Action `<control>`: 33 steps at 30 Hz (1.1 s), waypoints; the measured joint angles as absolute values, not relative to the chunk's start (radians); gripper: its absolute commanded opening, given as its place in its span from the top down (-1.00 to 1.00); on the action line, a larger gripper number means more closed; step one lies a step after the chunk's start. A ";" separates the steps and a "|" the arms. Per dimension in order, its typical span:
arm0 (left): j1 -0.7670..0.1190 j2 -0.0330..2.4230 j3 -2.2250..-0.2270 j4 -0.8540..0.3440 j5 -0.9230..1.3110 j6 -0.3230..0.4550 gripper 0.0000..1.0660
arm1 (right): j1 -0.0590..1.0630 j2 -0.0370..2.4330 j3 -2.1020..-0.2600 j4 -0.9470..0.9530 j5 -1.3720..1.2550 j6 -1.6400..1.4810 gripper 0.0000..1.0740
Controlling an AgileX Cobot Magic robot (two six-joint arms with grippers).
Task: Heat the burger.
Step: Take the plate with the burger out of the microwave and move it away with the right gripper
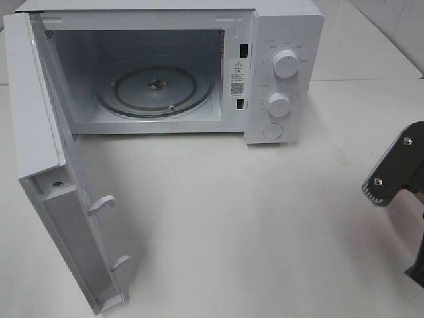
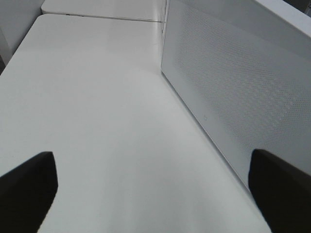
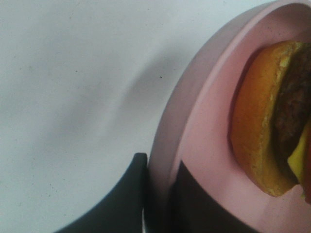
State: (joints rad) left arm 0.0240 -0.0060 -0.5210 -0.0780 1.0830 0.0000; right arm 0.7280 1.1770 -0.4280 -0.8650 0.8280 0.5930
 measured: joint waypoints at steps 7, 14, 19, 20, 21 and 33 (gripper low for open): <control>0.024 -0.006 -0.521 -0.078 1.083 0.000 -0.88 | 0.728 1.310 -0.477 -0.884 0.881 0.811 0.99; 0.024 -0.006 -0.521 -0.078 1.083 0.000 -0.88 | 0.728 1.434 -0.534 -0.884 0.913 0.979 0.98; 0.024 -0.006 -0.521 -0.078 1.083 0.000 -0.88 | 0.728 1.522 -0.550 -0.885 0.911 1.068 0.98; 0.024 -0.006 -0.521 -0.078 1.083 0.000 -0.88 | 0.728 1.522 -0.550 -0.885 0.911 1.068 0.98; 0.024 -0.006 -0.521 -0.078 1.083 0.000 -0.88 | 0.726 1.550 -0.551 -0.885 0.910 1.097 0.97; 0.024 -0.006 -0.521 -0.078 1.083 0.000 -0.88 | 0.597 1.697 -0.552 -0.889 0.798 1.156 0.92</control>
State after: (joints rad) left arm 0.0240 -0.0060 -0.5210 -0.0780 1.0830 0.0000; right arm 0.5970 1.6970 -0.5520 -0.8890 0.7980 1.1560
